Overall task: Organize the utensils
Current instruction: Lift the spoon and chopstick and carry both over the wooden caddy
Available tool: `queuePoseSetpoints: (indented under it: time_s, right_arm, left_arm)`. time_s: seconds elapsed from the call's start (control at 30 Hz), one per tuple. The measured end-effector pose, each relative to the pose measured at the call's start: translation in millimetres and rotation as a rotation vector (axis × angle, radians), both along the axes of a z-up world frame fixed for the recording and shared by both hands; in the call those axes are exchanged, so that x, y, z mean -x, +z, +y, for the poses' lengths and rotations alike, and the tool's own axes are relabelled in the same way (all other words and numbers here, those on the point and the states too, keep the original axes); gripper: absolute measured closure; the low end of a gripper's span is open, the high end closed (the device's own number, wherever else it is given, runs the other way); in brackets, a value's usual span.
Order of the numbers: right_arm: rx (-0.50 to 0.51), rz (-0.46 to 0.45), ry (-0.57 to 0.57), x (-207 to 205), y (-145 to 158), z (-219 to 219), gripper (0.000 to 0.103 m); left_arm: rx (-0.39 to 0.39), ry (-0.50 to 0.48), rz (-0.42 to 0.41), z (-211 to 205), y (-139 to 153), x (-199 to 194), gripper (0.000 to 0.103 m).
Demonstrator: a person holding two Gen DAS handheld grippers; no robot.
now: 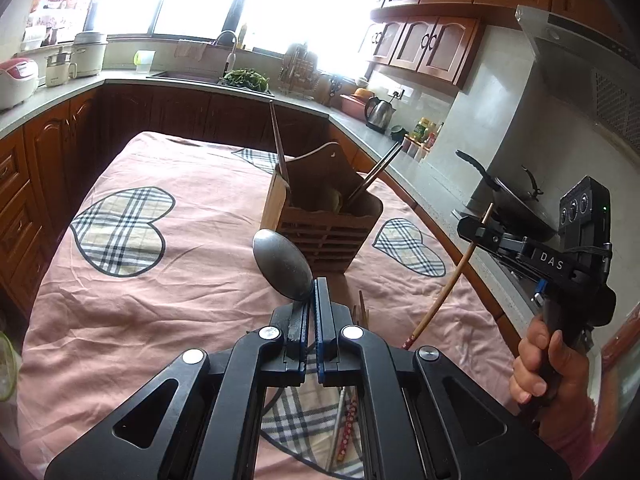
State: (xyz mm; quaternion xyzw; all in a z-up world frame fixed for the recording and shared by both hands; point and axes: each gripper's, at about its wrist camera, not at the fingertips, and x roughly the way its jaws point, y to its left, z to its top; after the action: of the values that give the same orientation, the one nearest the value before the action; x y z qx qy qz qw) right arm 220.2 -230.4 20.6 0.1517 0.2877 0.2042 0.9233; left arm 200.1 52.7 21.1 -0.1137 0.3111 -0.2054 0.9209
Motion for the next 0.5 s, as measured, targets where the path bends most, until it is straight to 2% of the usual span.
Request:
queuePoseSetpoints:
  time_s: [0.5]
  right_arm:
    - [-0.058,-0.121,-0.074,1.4,32.8,-19.6,0.098]
  left_arm:
    - [0.018,0.023,-0.125,3.1,44.3,-7.8,0.101]
